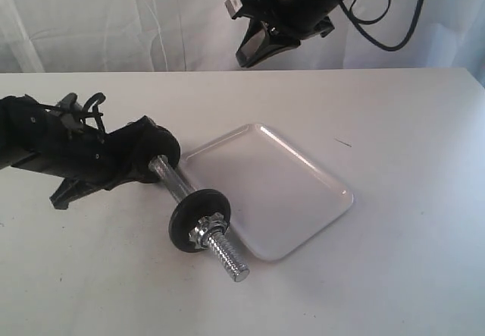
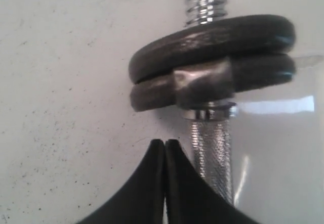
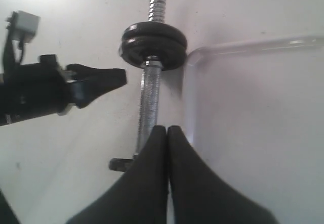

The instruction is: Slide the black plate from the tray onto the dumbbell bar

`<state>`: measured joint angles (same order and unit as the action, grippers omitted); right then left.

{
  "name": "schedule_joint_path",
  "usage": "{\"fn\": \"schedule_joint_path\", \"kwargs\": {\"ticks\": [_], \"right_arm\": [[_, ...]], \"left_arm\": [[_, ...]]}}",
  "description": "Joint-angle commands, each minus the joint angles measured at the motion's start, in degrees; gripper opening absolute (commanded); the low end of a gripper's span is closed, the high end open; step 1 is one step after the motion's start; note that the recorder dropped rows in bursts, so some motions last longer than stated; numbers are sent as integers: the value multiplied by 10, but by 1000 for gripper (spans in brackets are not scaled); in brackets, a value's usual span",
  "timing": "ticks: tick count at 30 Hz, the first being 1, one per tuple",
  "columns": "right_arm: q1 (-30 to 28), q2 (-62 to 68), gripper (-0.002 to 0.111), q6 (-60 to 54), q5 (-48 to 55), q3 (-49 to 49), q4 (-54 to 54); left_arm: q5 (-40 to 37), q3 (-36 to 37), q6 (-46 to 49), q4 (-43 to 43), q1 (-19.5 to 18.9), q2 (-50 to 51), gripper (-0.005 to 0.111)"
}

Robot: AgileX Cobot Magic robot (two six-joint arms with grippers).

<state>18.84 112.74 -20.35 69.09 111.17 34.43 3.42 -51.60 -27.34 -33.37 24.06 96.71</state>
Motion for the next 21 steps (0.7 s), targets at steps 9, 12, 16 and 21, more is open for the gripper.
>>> {"fn": "schedule_joint_path", "kwargs": {"ticks": [9,12,16,21], "right_arm": [[-35,-252,0,9,-87,-125,-150],[-35,-333,0,6,-133,-234,-143],[-35,-453,0,-4,-236,-419,-133],[-35,-576,0,-10,-337,-589,-134]], "left_arm": [[-34,32,457,59,-46,-290,0],[-38,68,488,61,-62,-370,0],[-40,130,532,61,-69,-474,0],[-45,193,571,81,-69,-583,0]]}}
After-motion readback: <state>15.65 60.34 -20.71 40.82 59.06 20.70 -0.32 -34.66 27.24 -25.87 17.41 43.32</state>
